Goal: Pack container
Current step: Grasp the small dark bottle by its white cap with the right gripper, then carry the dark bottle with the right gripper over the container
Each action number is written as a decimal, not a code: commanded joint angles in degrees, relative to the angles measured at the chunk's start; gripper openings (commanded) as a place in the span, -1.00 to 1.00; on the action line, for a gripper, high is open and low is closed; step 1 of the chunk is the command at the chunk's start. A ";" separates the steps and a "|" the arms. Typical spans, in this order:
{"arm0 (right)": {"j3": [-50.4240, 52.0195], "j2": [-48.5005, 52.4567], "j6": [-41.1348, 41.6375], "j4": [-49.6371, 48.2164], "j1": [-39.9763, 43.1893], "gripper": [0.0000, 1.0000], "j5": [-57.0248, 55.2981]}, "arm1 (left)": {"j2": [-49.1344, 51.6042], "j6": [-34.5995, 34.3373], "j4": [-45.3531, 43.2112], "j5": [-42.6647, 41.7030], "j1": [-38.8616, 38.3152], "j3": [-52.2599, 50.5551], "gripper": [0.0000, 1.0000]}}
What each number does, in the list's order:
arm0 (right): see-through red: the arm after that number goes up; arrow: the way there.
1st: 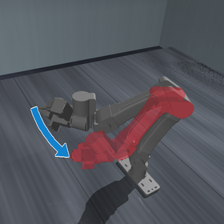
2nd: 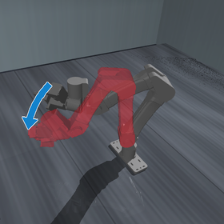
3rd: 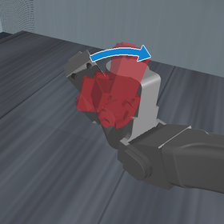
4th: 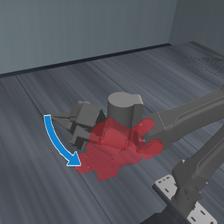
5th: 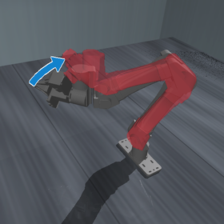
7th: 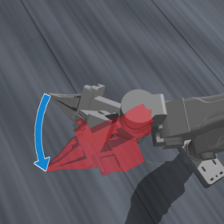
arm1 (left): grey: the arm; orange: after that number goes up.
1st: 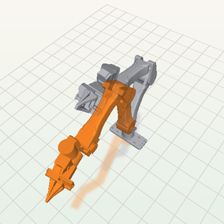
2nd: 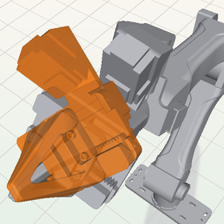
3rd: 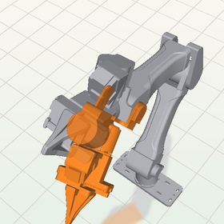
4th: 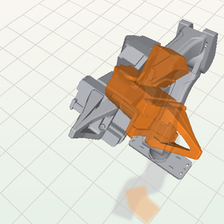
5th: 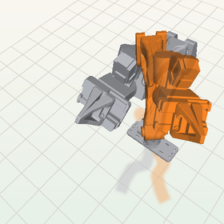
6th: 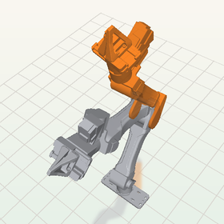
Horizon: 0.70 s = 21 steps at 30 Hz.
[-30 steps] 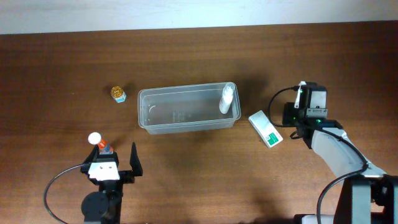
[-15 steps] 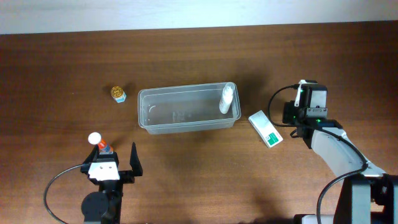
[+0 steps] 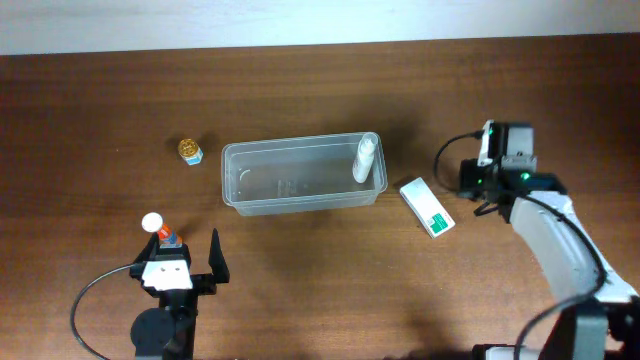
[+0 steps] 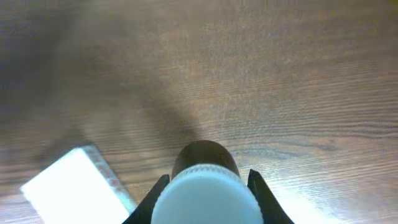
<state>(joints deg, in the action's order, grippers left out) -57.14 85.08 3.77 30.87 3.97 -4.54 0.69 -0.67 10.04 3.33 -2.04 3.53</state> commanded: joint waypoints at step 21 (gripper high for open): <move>-20.76 -8.48 6.49 18.27 -16.94 -0.66 22.75 | -0.35 0.24 -0.04 -0.61 0.35 -0.55 0.99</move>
<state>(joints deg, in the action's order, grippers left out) -76.20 78.26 8.60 49.71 -8.93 16.34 0.69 -0.67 10.04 3.33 -2.04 3.53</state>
